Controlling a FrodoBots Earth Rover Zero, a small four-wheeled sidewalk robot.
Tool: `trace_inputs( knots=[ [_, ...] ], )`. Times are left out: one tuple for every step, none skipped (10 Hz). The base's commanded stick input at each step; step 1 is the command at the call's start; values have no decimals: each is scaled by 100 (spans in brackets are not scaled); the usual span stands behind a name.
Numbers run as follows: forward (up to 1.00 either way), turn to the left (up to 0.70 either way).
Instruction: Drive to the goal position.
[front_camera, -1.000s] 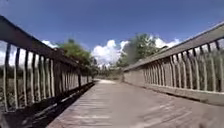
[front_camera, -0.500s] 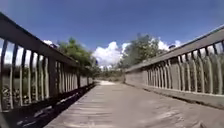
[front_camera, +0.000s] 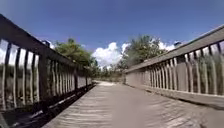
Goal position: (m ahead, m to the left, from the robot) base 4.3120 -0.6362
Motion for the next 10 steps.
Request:
trace_inputs(
  knots=[
    [44,2],
    [44,2],
    [44,2],
    [44,2],
    [44,2],
    [44,2],
    [44,2],
    [44,2],
    [44,2],
    [44,2]
  ],
)
